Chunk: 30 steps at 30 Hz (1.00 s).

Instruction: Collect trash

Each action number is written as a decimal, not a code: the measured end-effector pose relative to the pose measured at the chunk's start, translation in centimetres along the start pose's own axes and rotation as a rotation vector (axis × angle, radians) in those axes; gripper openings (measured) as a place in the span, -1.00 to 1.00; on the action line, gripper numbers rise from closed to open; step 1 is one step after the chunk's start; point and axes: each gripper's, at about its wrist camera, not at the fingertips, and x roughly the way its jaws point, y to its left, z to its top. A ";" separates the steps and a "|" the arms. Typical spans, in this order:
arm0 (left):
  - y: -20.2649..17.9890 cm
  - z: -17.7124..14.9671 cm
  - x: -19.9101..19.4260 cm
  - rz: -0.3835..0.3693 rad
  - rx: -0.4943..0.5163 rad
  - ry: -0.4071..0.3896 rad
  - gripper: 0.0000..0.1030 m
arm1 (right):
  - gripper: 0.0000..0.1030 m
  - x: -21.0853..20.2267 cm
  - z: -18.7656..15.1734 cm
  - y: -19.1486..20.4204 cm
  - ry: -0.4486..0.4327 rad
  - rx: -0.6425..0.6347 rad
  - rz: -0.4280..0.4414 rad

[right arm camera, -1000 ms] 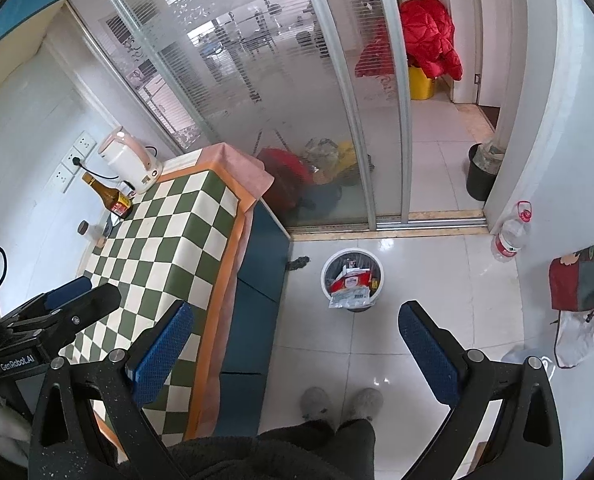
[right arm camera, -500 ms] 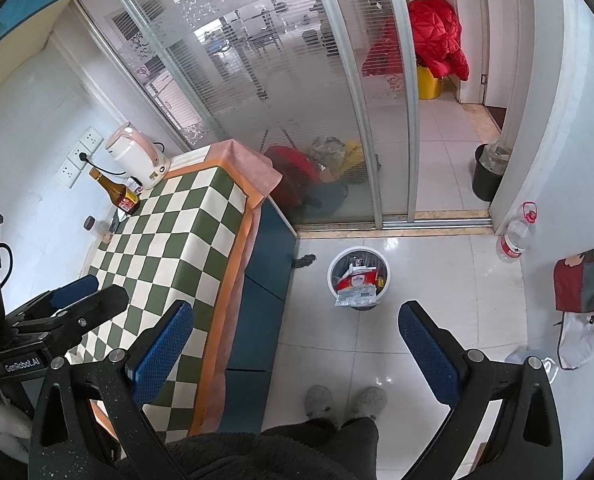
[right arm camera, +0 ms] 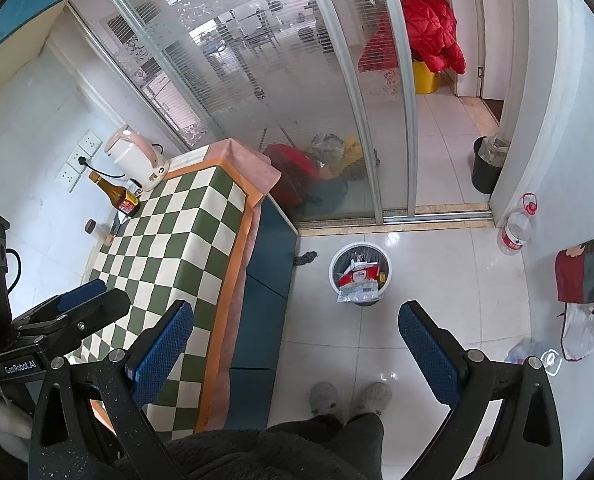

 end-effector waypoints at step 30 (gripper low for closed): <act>0.5 0.0 0.7 -0.007 -0.024 0.016 1.00 | 1.00 1.3 -0.8 0.5 0.033 0.022 0.025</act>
